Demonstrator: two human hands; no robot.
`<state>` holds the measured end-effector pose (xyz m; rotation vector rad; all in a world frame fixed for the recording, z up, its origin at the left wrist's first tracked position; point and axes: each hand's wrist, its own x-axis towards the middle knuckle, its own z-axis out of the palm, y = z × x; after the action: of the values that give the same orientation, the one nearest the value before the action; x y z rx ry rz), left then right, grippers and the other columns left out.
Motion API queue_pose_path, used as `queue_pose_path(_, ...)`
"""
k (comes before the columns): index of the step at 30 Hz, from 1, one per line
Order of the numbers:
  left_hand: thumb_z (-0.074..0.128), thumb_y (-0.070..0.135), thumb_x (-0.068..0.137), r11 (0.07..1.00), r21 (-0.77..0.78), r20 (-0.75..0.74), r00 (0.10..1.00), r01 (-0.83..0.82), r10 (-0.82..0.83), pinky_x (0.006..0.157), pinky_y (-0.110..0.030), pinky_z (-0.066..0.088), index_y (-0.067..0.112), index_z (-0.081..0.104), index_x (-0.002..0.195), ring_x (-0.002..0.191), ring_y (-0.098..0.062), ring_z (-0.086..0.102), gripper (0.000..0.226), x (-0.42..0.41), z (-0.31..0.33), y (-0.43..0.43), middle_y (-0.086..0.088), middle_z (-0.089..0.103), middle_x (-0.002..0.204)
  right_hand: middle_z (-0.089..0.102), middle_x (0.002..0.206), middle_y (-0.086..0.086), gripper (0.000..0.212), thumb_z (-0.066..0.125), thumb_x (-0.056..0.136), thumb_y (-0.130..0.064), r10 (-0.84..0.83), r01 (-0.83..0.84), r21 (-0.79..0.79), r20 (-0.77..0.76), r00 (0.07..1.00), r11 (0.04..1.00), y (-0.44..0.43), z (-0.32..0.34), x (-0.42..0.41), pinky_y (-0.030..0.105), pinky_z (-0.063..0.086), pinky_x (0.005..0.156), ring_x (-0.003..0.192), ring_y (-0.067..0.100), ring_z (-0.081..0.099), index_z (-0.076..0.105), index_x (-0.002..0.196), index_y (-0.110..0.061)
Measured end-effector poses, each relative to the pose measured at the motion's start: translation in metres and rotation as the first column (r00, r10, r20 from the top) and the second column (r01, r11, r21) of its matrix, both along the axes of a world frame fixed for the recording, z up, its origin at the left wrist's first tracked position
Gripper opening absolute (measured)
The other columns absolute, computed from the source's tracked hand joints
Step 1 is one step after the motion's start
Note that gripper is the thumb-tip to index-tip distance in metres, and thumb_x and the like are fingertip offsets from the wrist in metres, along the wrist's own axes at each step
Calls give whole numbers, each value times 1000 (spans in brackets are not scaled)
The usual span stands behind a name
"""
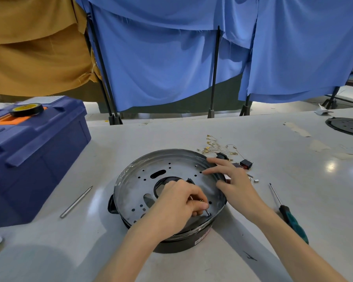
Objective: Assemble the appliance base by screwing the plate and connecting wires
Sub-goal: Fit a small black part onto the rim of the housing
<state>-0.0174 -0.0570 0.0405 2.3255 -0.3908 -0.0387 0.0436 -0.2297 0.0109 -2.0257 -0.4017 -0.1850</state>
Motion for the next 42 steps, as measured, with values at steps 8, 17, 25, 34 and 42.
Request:
queue_pose_path(8, 63, 19, 93, 984, 176, 87, 996, -3, -13, 93, -37, 46, 15, 75, 95, 86, -18, 65, 13, 1, 7, -10, -1, 74, 85, 51, 135, -17, 54, 42, 79, 19, -5, 5, 9, -4, 1000, 1000, 2, -2, 1, 6, 39, 83, 127, -4, 37, 74, 94, -21)
queue_pose_path(17, 52, 23, 99, 824, 560, 189, 957, 79, -220, 75, -30, 20, 30, 71, 114, 82, -15, 46, 25, 2, 7, -16, 9, 55, 98, 51, 137, -15, 53, 41, 79, 20, -10, 10, 13, -1, 1000, 1000, 3, -3, 2, 4, 38, 83, 125, -4, 37, 75, 95, -18)
queue_pose_path(25, 67, -1, 83, 984, 148, 88, 990, 95, -109, 81, -28, 49, 18, 75, 109, 80, -9, 63, 33, 2, 4, -1, 1, 73, 85, 51, 138, -14, 51, 41, 81, 19, 1, -1, 39, 0, 1000, 999, 2, -3, 1, 11, 41, 86, 127, -1, 39, 75, 97, -15)
queue_pose_path(34, 42, 84, 67, 973, 169, 7, 987, 159, -162, 80, -23, 41, 35, 69, 116, 95, -4, 50, 75, -12, 2, 4, 16, 56, 101, 51, 137, -14, 50, 42, 82, 19, 2, -1, 33, -3, 1000, 999, 2, -1, 0, 1, 39, 77, 117, -12, 42, 75, 98, -15)
queue_pose_path(42, 77, 44, 74, 975, 219, 47, 998, 30, -41, 90, -28, 38, 41, 70, 109, 100, -11, 37, 36, -22, -2, 2, 20, 44, 104, 51, 138, -14, 50, 41, 81, 18, -5, 5, 30, 0, 1000, 1000, 3, -1, -1, 7, 40, 84, 125, -2, 40, 75, 98, -14)
